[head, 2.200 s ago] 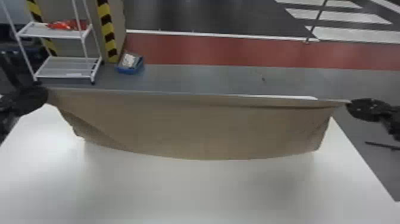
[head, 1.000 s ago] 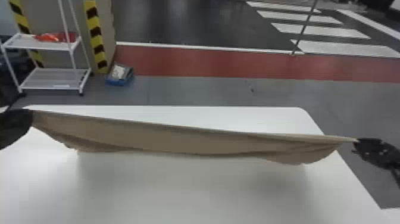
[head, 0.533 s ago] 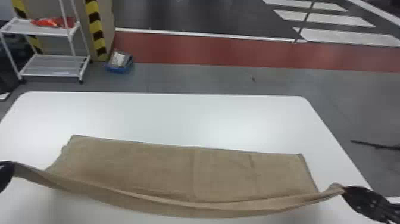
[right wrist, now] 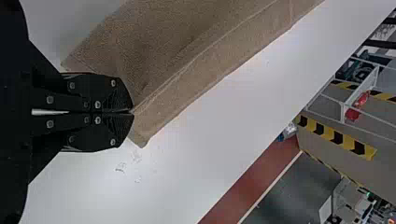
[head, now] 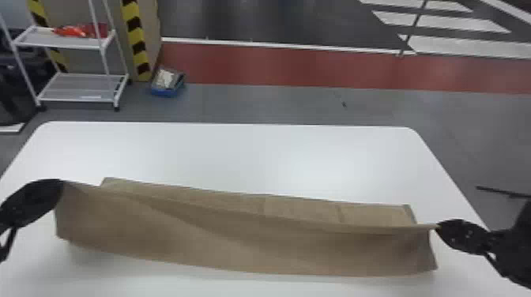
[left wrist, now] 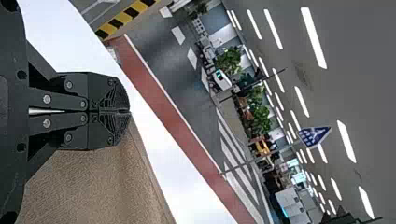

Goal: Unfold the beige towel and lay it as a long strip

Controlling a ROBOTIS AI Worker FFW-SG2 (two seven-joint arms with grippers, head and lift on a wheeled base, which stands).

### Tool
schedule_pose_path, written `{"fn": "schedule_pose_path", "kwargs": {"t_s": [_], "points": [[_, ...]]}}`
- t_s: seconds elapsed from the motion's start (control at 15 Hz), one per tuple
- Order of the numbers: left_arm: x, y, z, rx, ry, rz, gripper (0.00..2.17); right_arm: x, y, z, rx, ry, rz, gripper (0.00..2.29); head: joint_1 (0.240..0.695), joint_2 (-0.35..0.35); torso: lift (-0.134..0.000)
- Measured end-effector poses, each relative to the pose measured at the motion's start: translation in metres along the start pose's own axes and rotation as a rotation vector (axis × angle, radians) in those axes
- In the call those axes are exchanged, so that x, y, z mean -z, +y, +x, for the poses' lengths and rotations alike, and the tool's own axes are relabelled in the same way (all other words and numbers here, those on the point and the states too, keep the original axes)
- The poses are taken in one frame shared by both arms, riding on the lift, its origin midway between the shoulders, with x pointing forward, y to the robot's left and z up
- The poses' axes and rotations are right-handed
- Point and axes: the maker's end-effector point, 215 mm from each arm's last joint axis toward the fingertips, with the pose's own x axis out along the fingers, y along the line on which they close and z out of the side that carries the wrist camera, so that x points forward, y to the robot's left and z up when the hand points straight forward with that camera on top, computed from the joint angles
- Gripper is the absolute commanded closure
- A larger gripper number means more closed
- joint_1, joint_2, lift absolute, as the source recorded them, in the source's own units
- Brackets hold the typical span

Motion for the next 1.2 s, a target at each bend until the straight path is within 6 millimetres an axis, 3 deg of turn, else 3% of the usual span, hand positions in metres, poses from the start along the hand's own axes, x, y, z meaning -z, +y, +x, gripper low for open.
{"fn": "schedule_pose_path", "kwargs": {"t_s": [0.27,0.73,0.8,0.87,0.93,1.0,1.2], "points": [[0.023,0.023,0.04,-0.001,0.096,-0.047,1.71,-0.004,-0.016,0.023,-0.015,0.052,0.007,2.26,0.695,-0.102,-0.111],[0.035,0.03,0.061,0.012,0.141,-0.031,1.7,-0.006,-0.032,0.035,-0.012,0.08,0.0,2.26,0.695,-0.1,-0.111],[0.033,0.03,0.064,0.012,0.14,-0.028,1.69,-0.009,-0.034,0.037,-0.007,0.08,-0.005,2.07,0.695,-0.1,-0.111],[0.032,0.032,0.067,0.005,0.138,-0.026,1.29,-0.014,-0.037,0.041,0.005,0.081,-0.015,1.35,0.695,-0.098,-0.111],[0.031,0.034,0.069,-0.007,0.136,-0.025,0.51,-0.018,-0.041,0.045,0.023,0.082,-0.021,0.42,0.695,-0.095,-0.111],[0.029,0.034,0.071,-0.01,0.131,-0.027,0.0,-0.019,-0.044,0.048,0.039,0.086,-0.019,0.0,0.695,-0.096,-0.111],[0.03,0.032,0.073,-0.019,0.126,-0.039,0.02,-0.017,-0.048,0.055,0.063,0.107,0.0,0.05,0.695,-0.101,-0.111]]}}
